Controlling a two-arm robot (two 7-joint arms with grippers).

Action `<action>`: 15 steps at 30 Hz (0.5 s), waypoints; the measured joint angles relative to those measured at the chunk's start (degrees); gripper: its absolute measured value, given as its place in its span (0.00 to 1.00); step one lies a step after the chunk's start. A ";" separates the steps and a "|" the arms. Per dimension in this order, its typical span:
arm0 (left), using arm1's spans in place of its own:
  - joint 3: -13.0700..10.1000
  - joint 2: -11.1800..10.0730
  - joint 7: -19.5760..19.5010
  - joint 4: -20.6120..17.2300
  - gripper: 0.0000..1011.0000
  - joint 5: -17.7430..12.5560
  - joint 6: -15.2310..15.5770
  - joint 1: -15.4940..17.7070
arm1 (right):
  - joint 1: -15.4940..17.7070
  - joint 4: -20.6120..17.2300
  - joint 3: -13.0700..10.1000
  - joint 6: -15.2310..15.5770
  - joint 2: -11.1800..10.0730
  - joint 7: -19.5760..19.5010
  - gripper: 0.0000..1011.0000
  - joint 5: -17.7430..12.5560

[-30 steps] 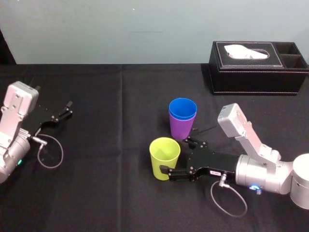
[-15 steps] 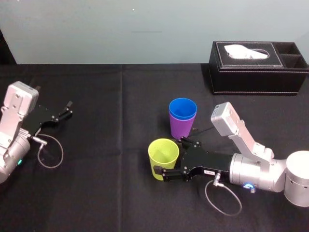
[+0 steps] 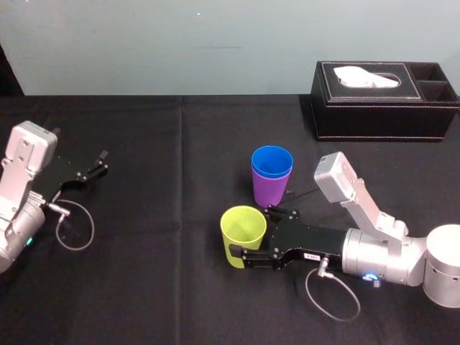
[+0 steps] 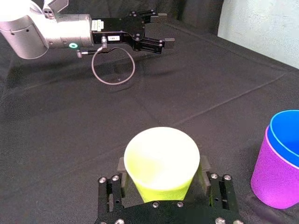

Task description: Stack the three plastic cups sequentially using one hand.

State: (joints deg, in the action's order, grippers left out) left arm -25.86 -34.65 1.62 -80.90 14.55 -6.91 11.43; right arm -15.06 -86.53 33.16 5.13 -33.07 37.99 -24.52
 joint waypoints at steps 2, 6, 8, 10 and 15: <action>0.00 0.00 0.00 0.00 1.00 0.00 0.00 0.00 | 0.02 -0.01 -0.02 0.00 -0.01 0.00 0.86 0.00; 0.00 0.00 0.00 0.00 1.00 0.00 0.00 0.00 | 0.03 -0.03 -0.04 0.00 -0.03 0.00 0.77 0.00; 0.01 0.00 0.00 0.00 1.00 0.00 0.00 0.00 | 0.04 -0.04 -0.05 -0.01 -0.04 -0.01 0.76 0.00; 0.00 0.00 0.00 0.00 1.00 0.00 0.00 0.00 | 0.06 -0.05 -0.06 -0.02 -0.06 -0.02 0.75 0.00; 0.00 0.00 0.00 0.00 1.00 0.00 0.00 0.00 | 0.08 -0.08 -0.08 -0.03 -0.07 -0.03 0.73 0.00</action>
State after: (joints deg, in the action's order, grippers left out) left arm -25.86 -34.65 1.62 -80.90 14.55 -6.91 11.43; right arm -14.98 -86.61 33.08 5.10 -33.14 37.96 -24.52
